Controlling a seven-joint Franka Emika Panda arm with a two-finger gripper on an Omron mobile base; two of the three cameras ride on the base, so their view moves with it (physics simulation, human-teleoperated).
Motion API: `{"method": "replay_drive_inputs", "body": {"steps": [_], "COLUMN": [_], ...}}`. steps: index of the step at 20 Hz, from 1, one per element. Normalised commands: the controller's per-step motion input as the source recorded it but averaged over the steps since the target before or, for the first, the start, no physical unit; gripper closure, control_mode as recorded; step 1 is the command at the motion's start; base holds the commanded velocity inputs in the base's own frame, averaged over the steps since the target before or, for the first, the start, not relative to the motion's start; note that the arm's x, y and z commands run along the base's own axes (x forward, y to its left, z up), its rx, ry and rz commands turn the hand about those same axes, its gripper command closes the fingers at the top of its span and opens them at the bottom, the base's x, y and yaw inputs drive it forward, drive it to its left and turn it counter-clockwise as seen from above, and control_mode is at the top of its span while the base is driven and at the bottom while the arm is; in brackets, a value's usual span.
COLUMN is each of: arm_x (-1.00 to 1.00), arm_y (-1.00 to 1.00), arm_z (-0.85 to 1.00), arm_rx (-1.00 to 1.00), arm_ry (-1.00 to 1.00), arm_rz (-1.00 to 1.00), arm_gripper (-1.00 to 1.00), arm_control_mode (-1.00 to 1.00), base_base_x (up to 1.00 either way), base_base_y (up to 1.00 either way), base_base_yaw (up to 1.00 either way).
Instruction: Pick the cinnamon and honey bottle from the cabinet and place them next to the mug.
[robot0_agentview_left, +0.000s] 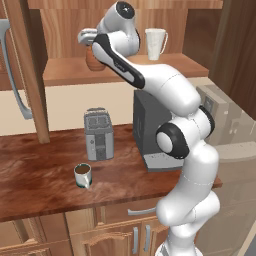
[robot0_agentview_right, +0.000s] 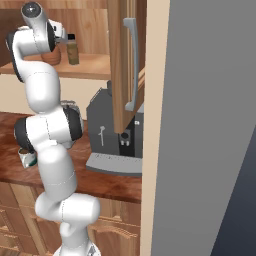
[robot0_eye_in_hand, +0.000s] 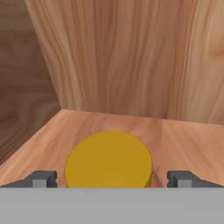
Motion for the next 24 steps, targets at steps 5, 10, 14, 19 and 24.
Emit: {"method": "replay_drive_inputs", "body": {"steps": [5,10,14,19,24], "arm_x": [0.02,0.00,0.00,0.00,0.00], "arm_y": [0.00,0.00,0.00,0.00,0.00], "arm_z": [0.00,0.00,-0.02,0.00,0.00], "arm_rx": [0.00,0.00,0.00,0.00,0.00], "arm_ry": [-0.02,0.00,0.00,0.00,0.00], "arm_rz": [0.00,0.00,0.00,0.00,0.00], "arm_gripper": [-1.00,-1.00,-1.00,-1.00,1.00], "arm_control_mode": [-1.00,-1.00,-1.00,-1.00,-1.00], "base_base_x": [0.00,0.00,0.00,0.00,0.00], "base_base_y": [0.00,0.00,0.00,0.00,0.00], "base_base_yaw": [0.00,0.00,0.00,0.00,0.00]}}
